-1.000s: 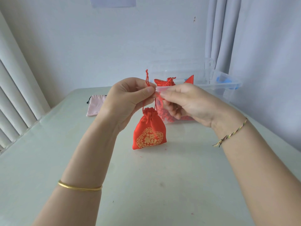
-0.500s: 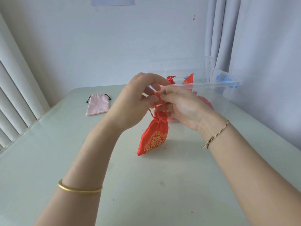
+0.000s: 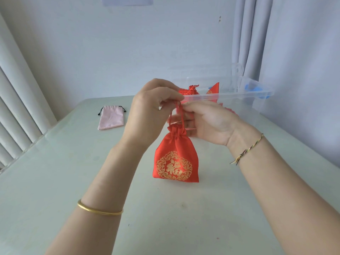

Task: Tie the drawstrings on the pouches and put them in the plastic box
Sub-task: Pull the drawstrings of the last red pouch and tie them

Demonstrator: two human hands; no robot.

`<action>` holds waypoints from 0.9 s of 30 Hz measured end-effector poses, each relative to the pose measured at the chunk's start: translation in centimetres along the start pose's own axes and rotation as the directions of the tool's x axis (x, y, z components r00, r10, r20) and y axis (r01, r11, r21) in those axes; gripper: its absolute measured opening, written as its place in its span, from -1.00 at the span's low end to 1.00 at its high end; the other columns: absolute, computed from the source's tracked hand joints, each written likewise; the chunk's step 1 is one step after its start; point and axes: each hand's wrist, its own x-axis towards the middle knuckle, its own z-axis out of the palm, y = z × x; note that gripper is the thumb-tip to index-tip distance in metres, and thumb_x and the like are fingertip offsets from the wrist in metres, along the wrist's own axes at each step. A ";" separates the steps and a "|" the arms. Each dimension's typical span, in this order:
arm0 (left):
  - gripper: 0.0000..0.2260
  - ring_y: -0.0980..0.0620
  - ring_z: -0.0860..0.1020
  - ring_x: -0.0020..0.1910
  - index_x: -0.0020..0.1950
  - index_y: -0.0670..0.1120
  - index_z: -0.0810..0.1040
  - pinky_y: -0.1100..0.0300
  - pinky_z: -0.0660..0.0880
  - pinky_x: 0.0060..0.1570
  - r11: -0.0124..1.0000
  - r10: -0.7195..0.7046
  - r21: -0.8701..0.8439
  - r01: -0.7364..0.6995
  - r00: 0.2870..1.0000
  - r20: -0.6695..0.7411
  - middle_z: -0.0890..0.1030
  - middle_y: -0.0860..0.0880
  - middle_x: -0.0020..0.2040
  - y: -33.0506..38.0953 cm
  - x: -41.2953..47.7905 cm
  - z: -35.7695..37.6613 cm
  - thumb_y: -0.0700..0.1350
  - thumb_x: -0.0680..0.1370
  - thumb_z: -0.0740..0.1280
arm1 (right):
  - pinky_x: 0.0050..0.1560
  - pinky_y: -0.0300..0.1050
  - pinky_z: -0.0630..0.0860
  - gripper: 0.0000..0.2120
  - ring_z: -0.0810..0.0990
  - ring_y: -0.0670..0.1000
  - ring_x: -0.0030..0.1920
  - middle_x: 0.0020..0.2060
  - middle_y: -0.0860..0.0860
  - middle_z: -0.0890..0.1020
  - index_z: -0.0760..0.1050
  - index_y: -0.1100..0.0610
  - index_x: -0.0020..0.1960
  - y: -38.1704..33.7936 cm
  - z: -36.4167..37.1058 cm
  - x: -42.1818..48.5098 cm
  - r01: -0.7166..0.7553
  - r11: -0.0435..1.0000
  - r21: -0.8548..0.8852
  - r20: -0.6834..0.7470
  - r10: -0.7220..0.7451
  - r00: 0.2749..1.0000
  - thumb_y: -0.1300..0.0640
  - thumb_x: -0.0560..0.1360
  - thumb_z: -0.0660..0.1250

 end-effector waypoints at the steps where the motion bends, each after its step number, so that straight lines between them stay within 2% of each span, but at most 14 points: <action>1: -0.81 0.22 0.56 -0.14 -0.09 -0.12 0.65 0.34 0.52 -0.06 0.999 -0.036 -0.025 0.035 0.999 -0.007 0.54 0.13 -0.09 -0.1 0.0 0.0 -0.37 0.42 0.37 | -0.25 -0.16 0.55 -0.84 0.65 0.02 -0.31 -0.30 0.06 0.65 0.47 0.18 -0.05 0.0 -0.1 0.0 0.016 1.000 -0.006 -0.038 -0.016 0.999 0.13 0.58 0.15; 3: -0.85 0.11 0.63 -0.21 -0.13 -0.13 0.61 0.24 0.58 -0.09 0.976 -0.178 -0.120 0.179 0.984 0.018 0.61 0.03 -0.16 -0.3 0.2 -0.2 -0.36 0.44 0.36 | -0.30 -0.18 0.51 -0.83 0.62 -0.01 -0.36 -0.30 0.09 0.62 0.45 0.20 -0.03 -0.1 -0.2 0.0 0.060 0.993 -0.102 -0.137 -0.074 0.988 0.11 0.59 0.17; 5: -0.91 0.10 0.66 -0.26 -0.14 -0.17 0.58 0.23 0.60 -0.15 0.923 -0.316 -0.214 0.321 0.947 0.055 0.63 -0.04 -0.22 -0.5 0.2 -0.4 -0.33 0.48 0.33 | -0.33 -0.21 0.49 -0.77 0.58 -0.03 -0.39 -0.33 0.07 0.61 0.45 0.19 -0.17 -0.2 -0.5 -0.2 0.094 0.973 -0.211 -0.241 -0.145 0.960 0.09 0.59 0.17; 9: -0.87 0.08 0.65 -0.27 -0.17 -0.16 0.55 0.18 0.61 -0.23 0.874 -0.420 -0.237 0.424 0.905 0.069 0.63 -0.05 -0.23 -0.7 0.2 -0.6 -0.22 0.55 0.26 | -0.38 -0.25 0.47 -0.66 0.54 -0.07 -0.43 -0.35 0.03 0.62 0.37 0.11 -0.35 -0.4 -1.0 -0.3 0.117 0.957 -0.265 -0.362 -0.211 0.908 0.02 0.56 0.23; 11: -0.81 0.06 0.64 -0.28 -0.20 -0.12 0.53 0.15 0.58 -0.27 0.830 -0.495 -0.247 0.501 0.864 0.090 0.63 -0.04 -0.21 -0.8 0.1 -0.7 -0.17 0.57 0.21 | -0.40 -0.26 0.45 -0.64 0.53 -0.08 -0.46 -0.34 0.03 0.62 0.35 0.10 -0.40 -0.4 -0.9 -0.2 0.135 0.973 -0.187 -0.373 -0.198 0.906 0.01 0.54 0.25; 13: -0.78 0.06 0.61 -0.29 -0.23 -0.11 0.51 0.15 0.54 -0.29 0.785 -0.563 -0.244 0.570 0.820 0.101 0.64 -0.04 -0.19 -1.0 0.1 -0.8 -0.14 0.58 0.17 | -0.44 -0.26 0.43 -0.62 0.52 -0.08 -0.47 -0.34 0.04 0.60 0.33 0.10 -0.43 -0.4 -0.7 0.0 0.165 0.986 -0.026 -0.357 -0.164 0.920 0.03 0.53 0.27; 16: -0.73 0.05 0.58 -0.27 -0.30 -0.14 0.47 0.16 0.47 -0.25 0.741 -0.635 -0.216 0.636 0.768 0.087 0.66 -0.07 -0.18 -1.4 0.0 -0.8 -0.14 0.56 0.13 | -0.46 -0.29 0.46 -0.62 0.56 -0.08 -0.47 -0.30 0.05 0.65 0.27 0.11 -0.42 -0.2 -0.6 0.1 0.187 0.958 0.216 -0.274 -0.124 0.954 0.09 0.55 0.23; 18: -0.69 0.03 0.58 -0.25 -0.40 -0.14 0.40 0.14 0.46 -0.20 0.699 -0.680 -0.238 0.674 0.730 0.070 0.67 -0.06 -0.22 -1.6 -0.1 -0.7 -0.16 0.55 0.11 | -0.47 -0.30 0.48 -0.63 0.59 -0.08 -0.44 -0.20 0.08 0.68 0.24 0.11 -0.41 0.0 -0.5 0.1 0.177 0.934 0.309 -0.220 -0.110 0.969 0.11 0.56 0.19; 19: -0.67 0.02 0.59 -0.24 -0.43 -0.13 0.35 0.13 0.46 -0.17 0.674 -0.701 -0.267 0.689 0.710 0.064 0.67 -0.06 -0.23 -1.8 -0.1 -0.7 -0.17 0.54 0.11 | -0.48 -0.30 0.48 -0.62 0.60 -0.08 -0.44 -0.22 0.08 0.68 0.25 0.10 -0.42 0.1 -0.5 0.1 0.171 0.925 0.338 -0.217 -0.100 0.971 0.11 0.56 0.18; 21: -0.66 0.00 0.64 -0.18 -0.46 -0.10 0.26 0.11 0.47 -0.07 0.592 -0.735 -0.397 0.702 0.672 0.093 0.69 -0.07 -0.24 -2.2 0.0 -0.8 -0.19 0.54 0.08 | -0.52 -0.31 0.45 -0.63 0.58 -0.08 -0.49 -0.38 0.04 0.65 0.27 0.09 -0.40 0.1 -0.6 0.1 0.158 0.932 0.326 -0.255 -0.074 0.964 0.09 0.57 0.17; 23: -0.67 -0.03 0.66 -0.11 -0.43 -0.08 0.20 0.10 0.48 0.05 0.435 -0.721 -0.605 0.667 0.660 0.209 0.68 -0.09 -0.27 -2.7 0.1 -0.9 -0.18 0.56 0.05 | -0.54 -0.31 0.42 -0.65 0.50 -0.07 -0.56 -0.52 -0.01 0.57 0.29 0.09 -0.38 0.2 -0.8 0.2 0.141 0.964 0.225 -0.315 -0.065 0.947 0.07 0.57 0.18; 25: -0.68 -0.06 0.64 -0.25 -0.38 -0.09 0.21 0.06 0.52 0.06 0.264 -0.662 -0.763 0.590 0.686 0.302 0.56 -0.07 -0.42 -2.6 0.0 -0.8 -0.18 0.59 0.04 | -0.55 -0.32 0.35 -0.66 0.40 -0.06 -0.60 -0.57 -0.02 0.50 0.29 0.09 -0.37 0.5 -1.1 0.3 0.115 0.985 0.132 -0.352 -0.062 0.934 0.08 0.56 0.20; 27: -0.67 -0.03 0.49 -0.47 -0.37 -0.10 0.24 0.05 0.59 -0.11 0.177 -0.644 -0.832 0.527 0.701 0.307 0.37 -0.04 -0.49 -2.4 0.0 -0.5 -0.18 0.61 0.06 | -0.56 -0.32 0.28 -0.67 0.33 -0.05 -0.61 -0.60 -0.02 0.45 0.30 0.10 -0.37 0.8 -1.2 0.5 0.086 0.996 0.027 -0.388 -0.069 0.919 0.11 0.56 0.21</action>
